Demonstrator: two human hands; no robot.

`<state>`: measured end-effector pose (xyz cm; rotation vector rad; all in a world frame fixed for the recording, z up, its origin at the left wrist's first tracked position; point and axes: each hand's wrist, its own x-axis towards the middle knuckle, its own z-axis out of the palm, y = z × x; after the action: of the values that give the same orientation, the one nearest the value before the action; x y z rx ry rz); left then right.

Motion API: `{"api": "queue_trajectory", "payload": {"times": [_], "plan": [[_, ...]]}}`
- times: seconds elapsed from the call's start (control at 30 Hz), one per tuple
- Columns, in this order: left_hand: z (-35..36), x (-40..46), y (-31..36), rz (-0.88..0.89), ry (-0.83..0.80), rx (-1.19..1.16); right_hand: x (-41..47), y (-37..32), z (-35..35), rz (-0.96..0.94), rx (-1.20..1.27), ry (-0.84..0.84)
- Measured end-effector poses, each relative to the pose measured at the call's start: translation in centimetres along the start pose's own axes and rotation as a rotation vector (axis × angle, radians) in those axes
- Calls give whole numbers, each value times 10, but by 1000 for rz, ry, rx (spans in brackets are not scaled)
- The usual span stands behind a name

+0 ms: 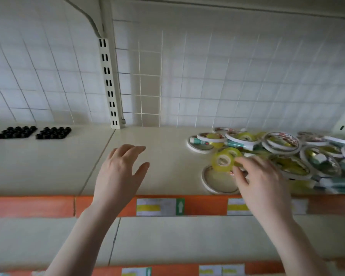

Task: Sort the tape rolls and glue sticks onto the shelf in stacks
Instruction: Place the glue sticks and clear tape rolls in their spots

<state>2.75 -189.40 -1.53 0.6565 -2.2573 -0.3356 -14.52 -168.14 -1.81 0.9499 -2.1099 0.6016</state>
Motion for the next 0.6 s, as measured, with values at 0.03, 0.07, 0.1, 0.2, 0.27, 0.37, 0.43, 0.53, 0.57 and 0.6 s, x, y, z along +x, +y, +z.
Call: {"api": "queue_trajectory", "payload": {"times": [0.03, 0.07, 0.1, 0.2, 0.27, 0.37, 0.43, 0.53, 0.57, 0.6], "plan": [[10, -1, 15, 0, -17, -3, 0, 16, -4, 3, 0, -13], [19, -2, 28, -2, -32, -3, 0, 30, -7, 8, 3, -23], [25, -2, 40, -5, -41, -2, 0, 41, -10, 9, 9, -36], [38, -3, 66, -1, -55, 12, 2, 66, -15, -37, 40, -76], [40, -2, 74, -4, -64, 22, 3, 71, -15, -61, 76, -90], [41, -2, 78, -14, -64, 33, 8, 67, -8, -118, 115, -133], [41, -4, 78, -17, -72, 47, 12, 62, 0, -160, 138, -204], [38, -4, 75, -32, -79, 64, 20, 53, 11, -195, 138, -309], [37, -4, 74, -38, -78, 68, 22, 50, 14, -205, 129, -336], [35, -3, 72, -43, -77, 72, 25, 47, 17, -216, 118, -361]]}}
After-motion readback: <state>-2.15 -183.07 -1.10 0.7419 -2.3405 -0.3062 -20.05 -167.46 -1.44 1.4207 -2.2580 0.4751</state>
